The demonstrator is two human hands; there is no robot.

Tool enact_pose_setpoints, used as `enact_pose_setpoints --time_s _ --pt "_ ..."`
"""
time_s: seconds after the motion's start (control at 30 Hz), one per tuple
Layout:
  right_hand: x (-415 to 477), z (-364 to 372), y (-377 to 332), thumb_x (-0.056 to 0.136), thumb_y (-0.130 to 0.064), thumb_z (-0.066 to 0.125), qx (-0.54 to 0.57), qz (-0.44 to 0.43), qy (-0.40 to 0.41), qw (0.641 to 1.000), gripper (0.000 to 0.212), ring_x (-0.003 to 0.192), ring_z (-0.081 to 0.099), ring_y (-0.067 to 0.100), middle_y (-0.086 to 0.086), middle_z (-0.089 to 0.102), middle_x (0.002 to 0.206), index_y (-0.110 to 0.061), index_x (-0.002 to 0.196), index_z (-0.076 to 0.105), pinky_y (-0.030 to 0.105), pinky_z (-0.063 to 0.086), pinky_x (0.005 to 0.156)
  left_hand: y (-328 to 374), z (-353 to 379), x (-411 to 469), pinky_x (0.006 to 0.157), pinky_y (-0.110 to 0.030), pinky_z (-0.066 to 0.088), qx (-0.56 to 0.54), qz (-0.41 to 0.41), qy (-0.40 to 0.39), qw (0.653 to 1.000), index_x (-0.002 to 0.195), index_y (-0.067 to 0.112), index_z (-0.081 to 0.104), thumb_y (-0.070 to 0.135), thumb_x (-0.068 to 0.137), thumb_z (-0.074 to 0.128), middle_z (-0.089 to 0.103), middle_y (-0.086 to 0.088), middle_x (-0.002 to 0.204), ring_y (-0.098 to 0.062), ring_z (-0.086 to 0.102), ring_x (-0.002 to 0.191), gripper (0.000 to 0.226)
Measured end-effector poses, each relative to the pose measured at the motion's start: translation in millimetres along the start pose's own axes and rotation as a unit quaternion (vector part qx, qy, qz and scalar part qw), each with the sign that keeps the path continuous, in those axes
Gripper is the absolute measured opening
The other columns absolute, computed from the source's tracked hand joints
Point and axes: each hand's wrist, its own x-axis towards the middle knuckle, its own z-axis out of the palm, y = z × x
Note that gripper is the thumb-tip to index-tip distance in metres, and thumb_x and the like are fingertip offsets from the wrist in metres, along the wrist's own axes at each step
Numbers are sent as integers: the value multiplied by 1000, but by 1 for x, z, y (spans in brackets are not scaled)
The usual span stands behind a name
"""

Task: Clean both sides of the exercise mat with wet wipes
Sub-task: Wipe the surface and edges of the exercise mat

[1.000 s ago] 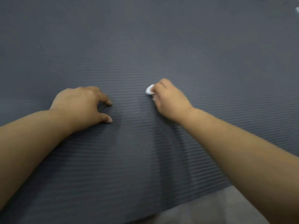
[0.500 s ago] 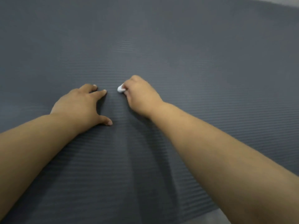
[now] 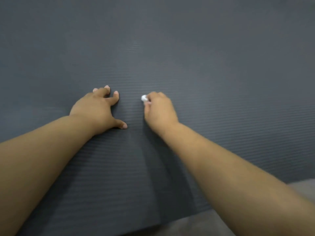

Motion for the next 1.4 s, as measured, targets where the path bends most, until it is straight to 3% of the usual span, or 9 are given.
enact_pose_setpoints --time_s 0.1,0.17,0.37,0.6,0.7,0.83,0.93,1.17,1.4 --pt "-20 10 -4 93 -9 45 -11 -57 -64 996 23 103 52 34 17 53 112 -5 112 57 37 38 86 -1 1 0 113 -42 23 11 -4 9 1000 150 33 11 71 67 63 4 3 158 -28 12 142 104" --pt "-22 -2 24 90 -7 47 -35 -33 -42 998 20 101 53 37 19 53 110 -4 107 57 39 39 85 1 1 -2 108 -42 29 23 -13 12 1000 149 35 14 72 68 61 7 4 157 -30 16 137 101" --pt "-52 -38 77 96 -13 44 -56 231 63 969 24 110 48 35 22 56 116 1 111 55 31 29 83 12 4 -12 95 -40 35 115 -35 56 991 142 36 29 75 72 53 30 -5 137 -32 30 122 84" --pt "-107 12 -13 97 -18 43 17 82 -75 994 24 107 51 33 17 54 115 -4 112 56 33 36 87 19 2 -30 91 -39 42 107 1 26 994 128 22 55 54 89 51 46 -8 126 -32 44 117 50" --pt "-114 4 7 94 -16 46 -9 75 -85 993 20 105 52 34 16 54 113 -6 109 55 33 39 85 13 -1 -49 108 -39 29 99 62 -49 992 133 30 51 56 88 52 35 -7 147 -30 34 135 53" --pt "-118 -17 32 92 -12 46 -55 168 -39 984 21 109 50 33 19 53 117 -1 110 52 31 37 85 4 -7 -69 114 -52 -2 109 95 -166 975 148 33 23 76 72 51 2 2 159 -31 -1 145 91" --pt "-134 -8 14 93 -15 46 -31 171 -37 984 21 109 51 31 18 56 116 -2 107 55 30 35 86 6 5 -75 114 -56 -3 157 90 -130 975 149 32 19 77 70 53 2 1 159 -32 -3 144 96" --pt "-192 17 -16 91 -13 48 12 53 -142 988 20 105 53 33 15 55 113 -5 108 56 36 43 87 14 42 -82 114 -57 1 216 65 -37 974 151 24 9 73 76 52 -5 -5 158 -34 -2 144 100" --pt "-201 -7 24 92 -11 48 -37 218 -13 975 21 105 53 34 20 57 112 1 107 57 34 38 85 21 43 -89 109 -51 23 223 67 29 972 143 23 31 74 69 58 31 -3 140 -31 27 129 94"
